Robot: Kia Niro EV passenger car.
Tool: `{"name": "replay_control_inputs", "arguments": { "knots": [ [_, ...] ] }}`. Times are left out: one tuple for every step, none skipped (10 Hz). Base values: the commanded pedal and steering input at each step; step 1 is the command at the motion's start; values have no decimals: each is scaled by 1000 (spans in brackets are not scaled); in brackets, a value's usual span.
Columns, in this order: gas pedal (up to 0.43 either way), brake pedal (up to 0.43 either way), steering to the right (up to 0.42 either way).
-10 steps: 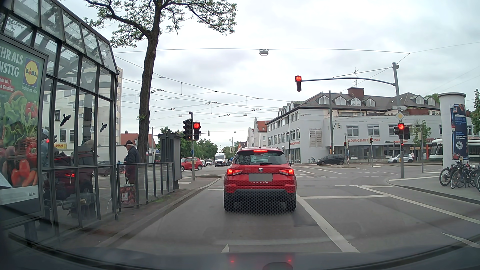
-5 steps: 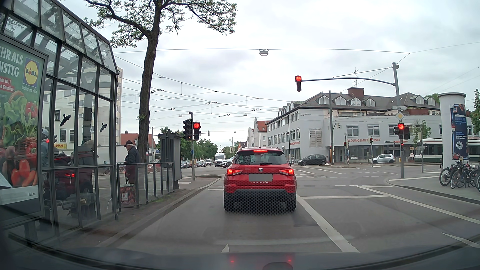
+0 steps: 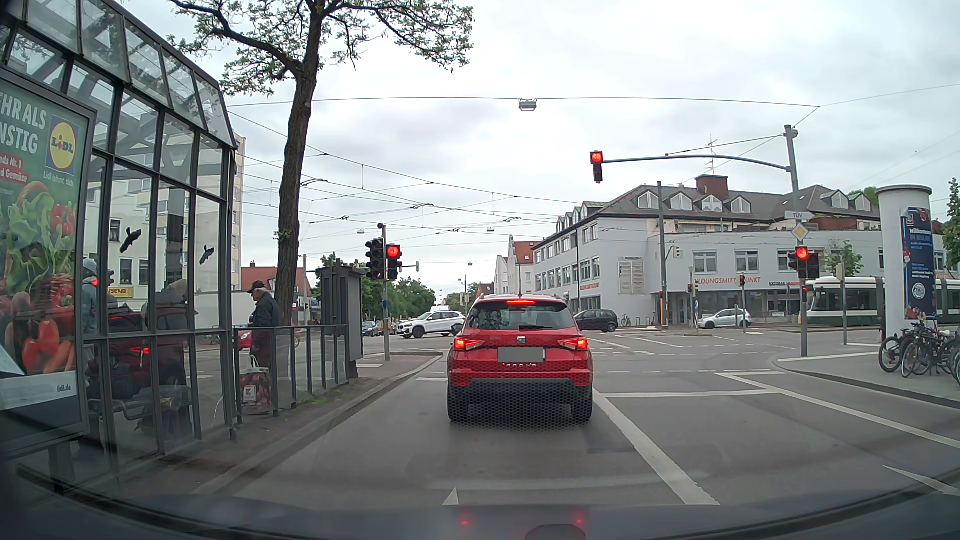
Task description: Follow the waypoints while adhering to traffic rules and regulations
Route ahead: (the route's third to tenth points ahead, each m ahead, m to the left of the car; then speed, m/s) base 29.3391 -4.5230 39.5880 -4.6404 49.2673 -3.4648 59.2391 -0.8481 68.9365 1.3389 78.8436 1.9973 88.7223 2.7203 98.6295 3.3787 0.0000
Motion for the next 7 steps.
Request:
{"name": "replay_control_inputs", "arguments": {
  "knots": [
    [0, 116, -3],
    [0, 116, -3],
    [0, 110, -3],
    [0, 104, -3],
    [0, 98, -3],
    [0, 91, -3],
    [0, 91, -3]
  ]
}}
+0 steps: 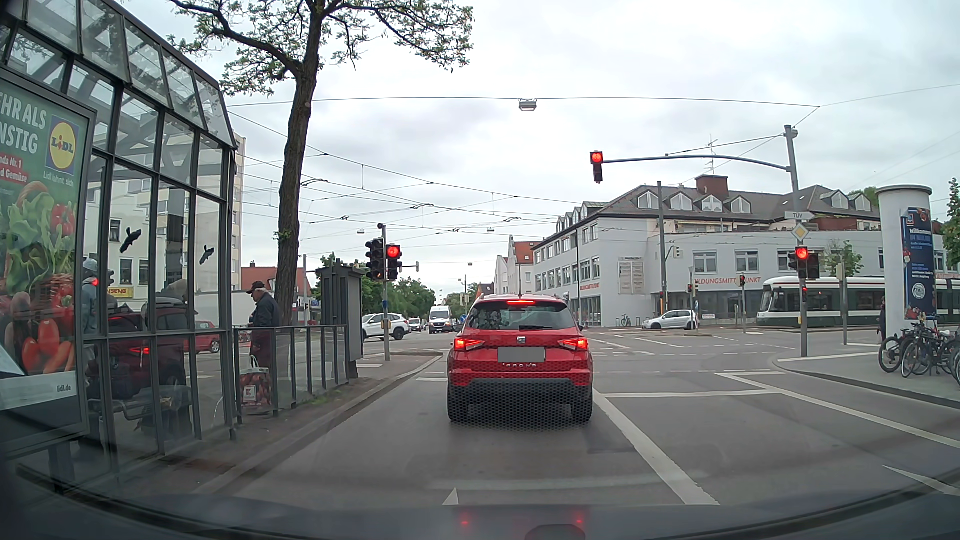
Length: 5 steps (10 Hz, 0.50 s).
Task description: Follow the waypoints while adhering to traffic rules and regulations
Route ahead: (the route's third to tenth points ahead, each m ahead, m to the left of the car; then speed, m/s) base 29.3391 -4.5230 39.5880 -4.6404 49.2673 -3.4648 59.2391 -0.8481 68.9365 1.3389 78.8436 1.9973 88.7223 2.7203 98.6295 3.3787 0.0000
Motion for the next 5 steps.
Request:
{"name": "replay_control_inputs", "arguments": {
  "knots": [
    [0, 91, -3],
    [0, 91, -3],
    [0, 91, -3],
    [0, 85, -3],
    [0, 79, -3]
  ]
}}
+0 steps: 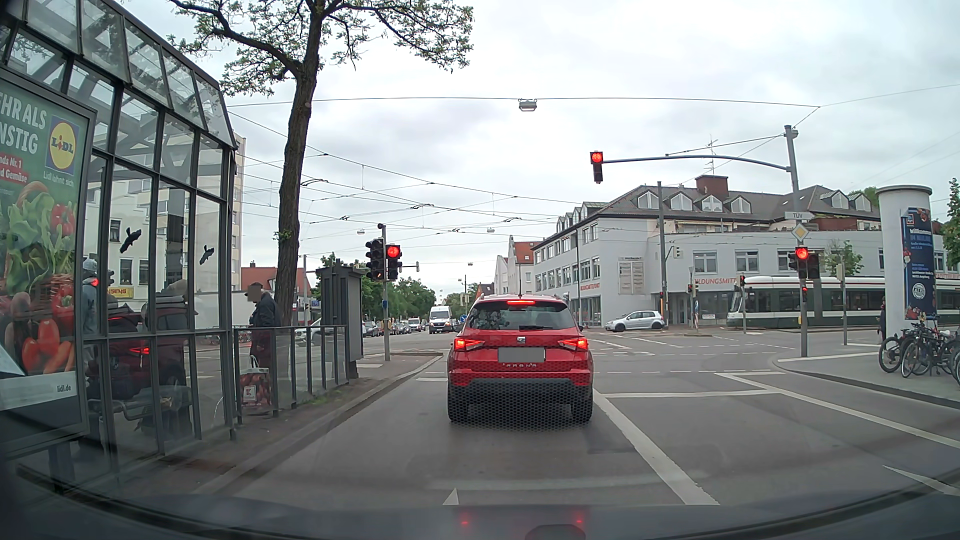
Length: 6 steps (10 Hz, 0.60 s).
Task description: Follow the waypoints while adhering to traffic rules and regulations
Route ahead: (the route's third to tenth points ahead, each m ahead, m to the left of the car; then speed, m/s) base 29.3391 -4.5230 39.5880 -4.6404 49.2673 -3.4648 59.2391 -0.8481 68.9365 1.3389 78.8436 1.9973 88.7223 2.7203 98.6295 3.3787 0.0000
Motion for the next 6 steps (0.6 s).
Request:
{"name": "replay_control_inputs", "arguments": {
  "knots": [
    [0, 67, -3],
    [0, 49, -3],
    [0, 43, -3],
    [0, 43, -3],
    [0, 43, -3],
    [0, 43, -3]
  ]
}}
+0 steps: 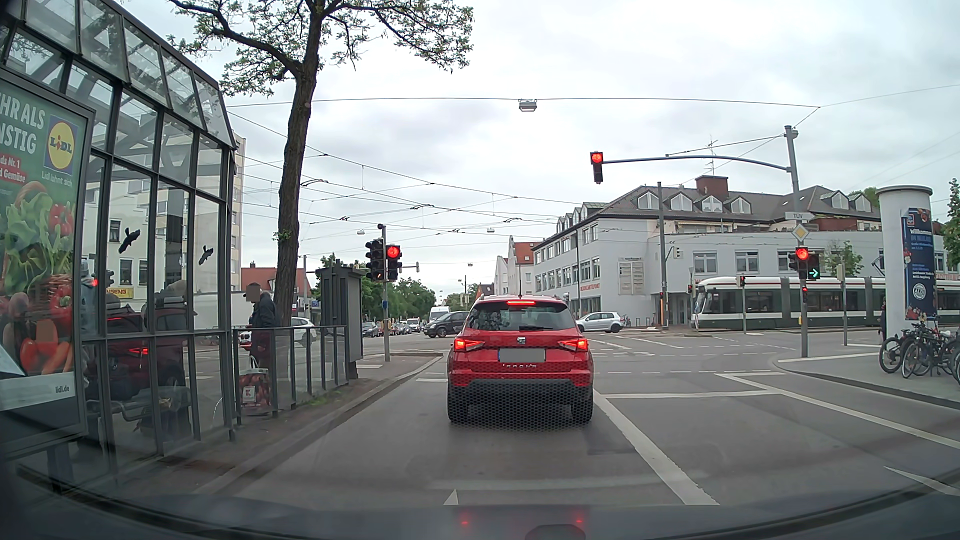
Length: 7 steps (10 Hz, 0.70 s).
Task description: Follow the waypoints while adhering to traffic rules and regulations
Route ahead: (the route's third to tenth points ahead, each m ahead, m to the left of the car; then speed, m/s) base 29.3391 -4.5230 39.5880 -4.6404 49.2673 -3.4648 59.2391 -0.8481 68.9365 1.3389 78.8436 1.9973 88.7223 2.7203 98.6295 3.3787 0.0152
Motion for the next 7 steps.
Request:
{"name": "replay_control_inputs", "arguments": {
  "knots": [
    [0, 43, -3],
    [0, 43, -3],
    [0, 49, -3],
    [0, 49, -3],
    [0, 55, -3],
    [0, 55, -3],
    [0, 55, -3]
  ]
}}
